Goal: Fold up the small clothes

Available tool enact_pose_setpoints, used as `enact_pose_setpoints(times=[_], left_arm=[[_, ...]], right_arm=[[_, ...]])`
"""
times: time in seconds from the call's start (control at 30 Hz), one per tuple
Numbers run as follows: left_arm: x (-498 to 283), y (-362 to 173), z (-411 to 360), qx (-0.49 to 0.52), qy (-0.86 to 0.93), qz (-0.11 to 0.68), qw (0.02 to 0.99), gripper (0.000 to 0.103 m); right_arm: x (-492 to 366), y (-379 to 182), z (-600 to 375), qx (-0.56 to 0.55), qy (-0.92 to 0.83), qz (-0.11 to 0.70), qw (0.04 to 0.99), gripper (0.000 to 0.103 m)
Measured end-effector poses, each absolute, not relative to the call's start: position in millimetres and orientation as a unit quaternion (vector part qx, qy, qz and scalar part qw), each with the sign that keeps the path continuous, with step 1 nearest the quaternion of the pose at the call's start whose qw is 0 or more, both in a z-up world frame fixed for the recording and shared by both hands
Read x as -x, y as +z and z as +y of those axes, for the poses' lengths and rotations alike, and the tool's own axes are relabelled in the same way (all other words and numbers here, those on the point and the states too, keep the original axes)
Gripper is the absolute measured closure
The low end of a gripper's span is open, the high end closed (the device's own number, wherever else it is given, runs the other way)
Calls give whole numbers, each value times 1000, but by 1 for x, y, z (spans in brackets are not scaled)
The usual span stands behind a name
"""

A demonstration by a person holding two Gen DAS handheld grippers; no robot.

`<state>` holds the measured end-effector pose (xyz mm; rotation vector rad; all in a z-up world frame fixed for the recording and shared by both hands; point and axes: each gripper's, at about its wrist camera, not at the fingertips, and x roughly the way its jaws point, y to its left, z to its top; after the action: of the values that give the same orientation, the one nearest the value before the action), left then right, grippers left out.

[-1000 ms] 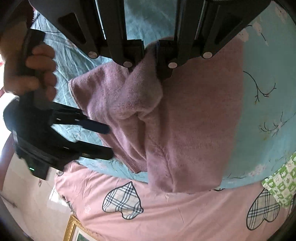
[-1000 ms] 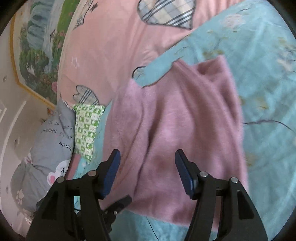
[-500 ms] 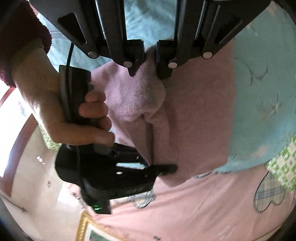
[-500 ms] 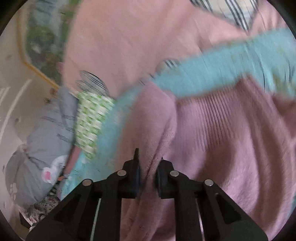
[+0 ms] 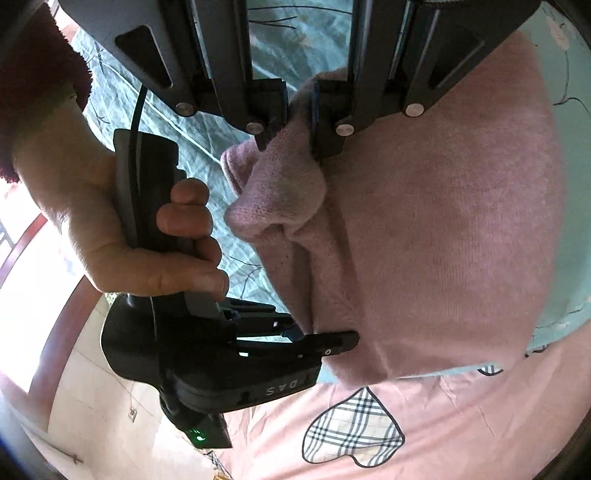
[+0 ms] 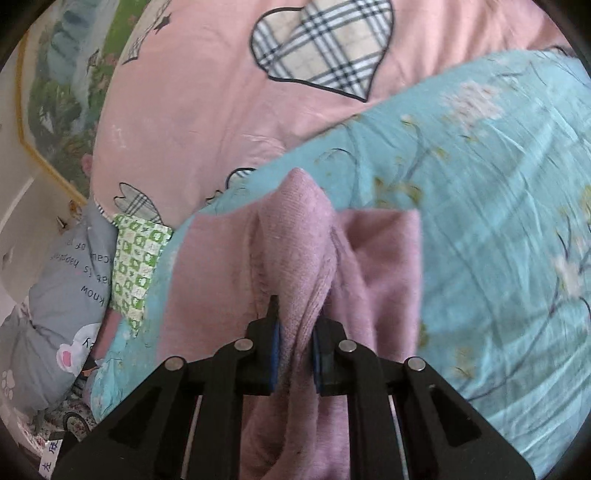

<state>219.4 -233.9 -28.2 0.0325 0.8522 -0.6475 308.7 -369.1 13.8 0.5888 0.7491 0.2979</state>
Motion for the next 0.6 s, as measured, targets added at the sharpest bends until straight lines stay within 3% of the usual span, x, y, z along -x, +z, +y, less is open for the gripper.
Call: enact_pose_setpoints(times=[0.17, 0.3, 0.33, 0.4, 0.5, 0.57, 0.6], left_arm=[[-230, -37, -235, -18, -311, 423, 851, 93], [-232, -38, -228, -7, -316, 439, 841, 81], [-230, -35, -226, -7, -321, 440, 839, 76], [-221, -28, -218, -10, -331, 439, 835, 67], [-210, -14, -199, -14, -340, 427, 838, 66], [-201, -7, -180, -7, -337, 423, 841, 62], [-200, -5, -171, -2, -333, 421, 844, 59]], right_arm=[[-306, 6, -374, -267, 133, 366, 881, 88], [-308, 0, -372, -269, 125, 377, 877, 80], [-306, 1, -373, -271, 118, 379, 877, 74], [-301, 4, -377, -277, 103, 377, 878, 73], [-284, 16, -379, -269, 88, 362, 888, 73], [-269, 23, -379, -268, 88, 350, 893, 68], [-264, 25, -378, -268, 87, 348, 894, 58]])
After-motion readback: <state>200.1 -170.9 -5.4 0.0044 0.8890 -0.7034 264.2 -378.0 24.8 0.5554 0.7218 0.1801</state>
